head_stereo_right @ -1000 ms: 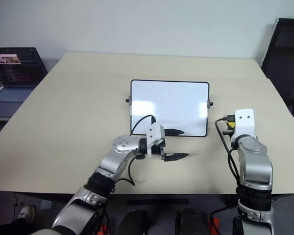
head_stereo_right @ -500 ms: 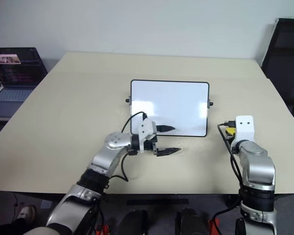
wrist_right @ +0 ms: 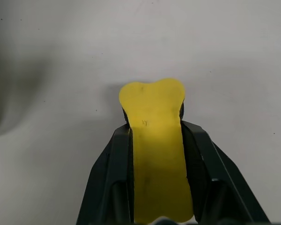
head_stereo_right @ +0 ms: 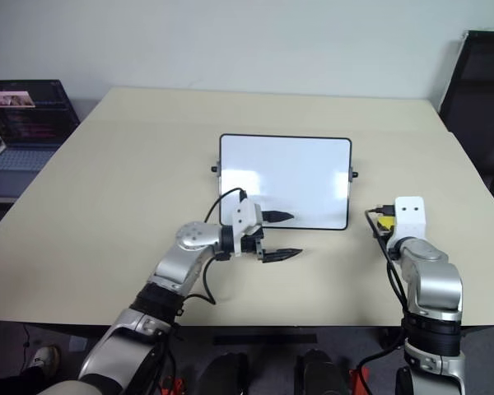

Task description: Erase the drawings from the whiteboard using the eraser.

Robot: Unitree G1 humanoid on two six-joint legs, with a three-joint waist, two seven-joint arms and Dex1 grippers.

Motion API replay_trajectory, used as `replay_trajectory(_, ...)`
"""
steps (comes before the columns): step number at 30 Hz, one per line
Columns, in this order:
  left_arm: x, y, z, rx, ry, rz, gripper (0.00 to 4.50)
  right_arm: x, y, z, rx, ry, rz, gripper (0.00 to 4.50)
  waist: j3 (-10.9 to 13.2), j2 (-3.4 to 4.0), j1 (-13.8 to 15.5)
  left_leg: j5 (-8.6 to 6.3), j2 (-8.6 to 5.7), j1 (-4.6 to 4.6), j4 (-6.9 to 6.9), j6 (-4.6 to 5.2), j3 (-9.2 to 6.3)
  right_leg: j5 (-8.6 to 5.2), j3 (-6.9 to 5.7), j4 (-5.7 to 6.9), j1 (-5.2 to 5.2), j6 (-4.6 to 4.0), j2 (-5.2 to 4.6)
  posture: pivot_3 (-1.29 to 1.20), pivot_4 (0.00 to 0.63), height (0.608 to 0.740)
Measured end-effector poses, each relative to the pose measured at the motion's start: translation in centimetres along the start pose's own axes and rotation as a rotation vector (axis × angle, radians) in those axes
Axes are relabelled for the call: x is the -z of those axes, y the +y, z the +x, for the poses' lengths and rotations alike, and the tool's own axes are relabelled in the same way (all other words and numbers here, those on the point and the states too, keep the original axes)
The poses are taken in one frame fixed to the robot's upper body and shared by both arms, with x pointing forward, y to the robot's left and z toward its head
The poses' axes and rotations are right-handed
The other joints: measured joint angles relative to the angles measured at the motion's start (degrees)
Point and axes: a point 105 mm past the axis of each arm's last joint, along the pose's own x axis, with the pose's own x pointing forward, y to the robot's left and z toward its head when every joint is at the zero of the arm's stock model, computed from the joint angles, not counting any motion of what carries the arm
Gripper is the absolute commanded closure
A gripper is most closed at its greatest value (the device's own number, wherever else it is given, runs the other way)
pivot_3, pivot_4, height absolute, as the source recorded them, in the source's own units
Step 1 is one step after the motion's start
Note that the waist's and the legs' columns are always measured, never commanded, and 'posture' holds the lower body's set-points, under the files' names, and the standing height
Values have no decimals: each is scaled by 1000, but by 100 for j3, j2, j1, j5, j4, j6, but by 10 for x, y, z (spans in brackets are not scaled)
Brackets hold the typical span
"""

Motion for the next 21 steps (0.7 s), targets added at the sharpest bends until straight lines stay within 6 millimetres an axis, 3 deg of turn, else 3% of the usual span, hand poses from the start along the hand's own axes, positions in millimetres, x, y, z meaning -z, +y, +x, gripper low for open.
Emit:
replay_trajectory(3,1,-1,0,9,3,-5,0,2,1,1,-5,11,6,3414,0,0,0,0,0,0,0,0,1,0,1,0,0,0,0,0,150,740)
replay_trajectory(13,2,-2,-1,10,9,-11,0,5,0,4,-1,21,12,29,0,0,0,0,0,0,0,0,0,0,0,0,0,0,0,0,150,740)
replay_trajectory(21,3,-2,-2,9,17,-16,0,4,1,4,-11,17,18,29,0,0,0,0,1,0,0,0,0,0,0,0,0,0,0,0,150,740)
